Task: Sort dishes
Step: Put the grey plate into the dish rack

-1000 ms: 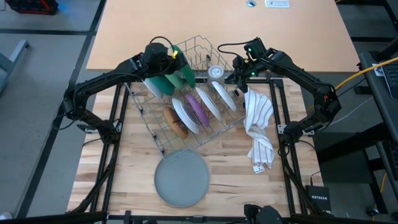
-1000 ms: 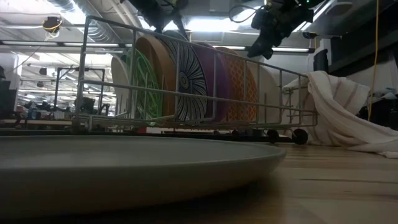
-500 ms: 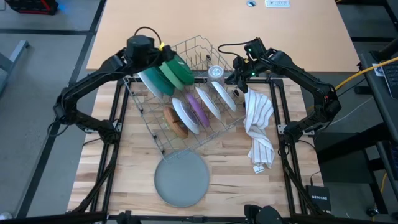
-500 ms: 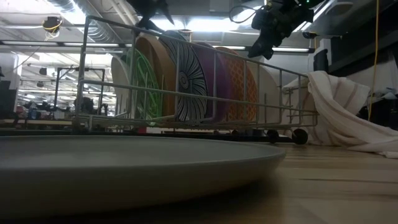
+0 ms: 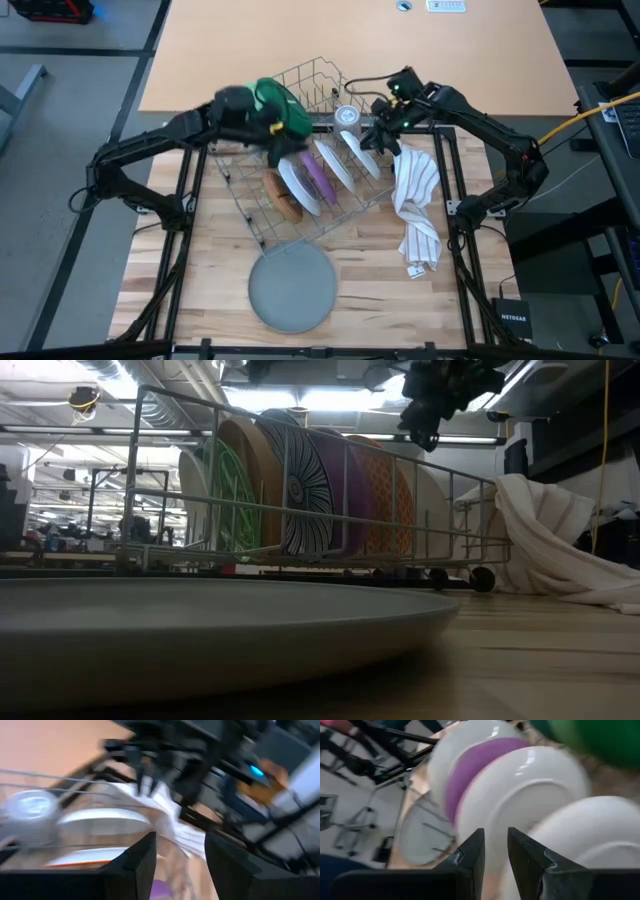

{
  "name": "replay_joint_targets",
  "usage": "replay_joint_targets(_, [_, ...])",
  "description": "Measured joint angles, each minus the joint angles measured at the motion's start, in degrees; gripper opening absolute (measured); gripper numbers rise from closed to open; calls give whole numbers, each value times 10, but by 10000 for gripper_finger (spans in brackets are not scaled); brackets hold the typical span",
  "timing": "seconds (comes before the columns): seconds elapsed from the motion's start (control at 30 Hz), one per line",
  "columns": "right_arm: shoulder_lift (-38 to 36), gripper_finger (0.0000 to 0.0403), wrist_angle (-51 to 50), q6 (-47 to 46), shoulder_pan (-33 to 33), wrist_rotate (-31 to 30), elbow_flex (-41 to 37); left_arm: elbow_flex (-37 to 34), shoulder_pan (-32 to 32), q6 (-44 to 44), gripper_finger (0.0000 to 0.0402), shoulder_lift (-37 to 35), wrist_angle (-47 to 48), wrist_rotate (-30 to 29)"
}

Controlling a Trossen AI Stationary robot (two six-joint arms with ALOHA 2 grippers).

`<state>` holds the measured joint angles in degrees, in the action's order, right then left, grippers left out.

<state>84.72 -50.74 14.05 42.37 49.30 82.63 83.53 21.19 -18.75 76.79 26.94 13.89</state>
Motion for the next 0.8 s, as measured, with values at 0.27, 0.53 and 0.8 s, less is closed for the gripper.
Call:
replay_joint_targets(0.27, [-1,87,-4,-79,-131,15,0,0,-150,90,155,0,29,-11])
replay_joint_targets(0.53, [-1,87,-4,-119,-298,-18,0,0,-341,98,155,13,95,-83])
replay_joint_targets(0.8, [-1,87,-1,-244,-473,-192,0,0,-521,58,155,78,118,-103])
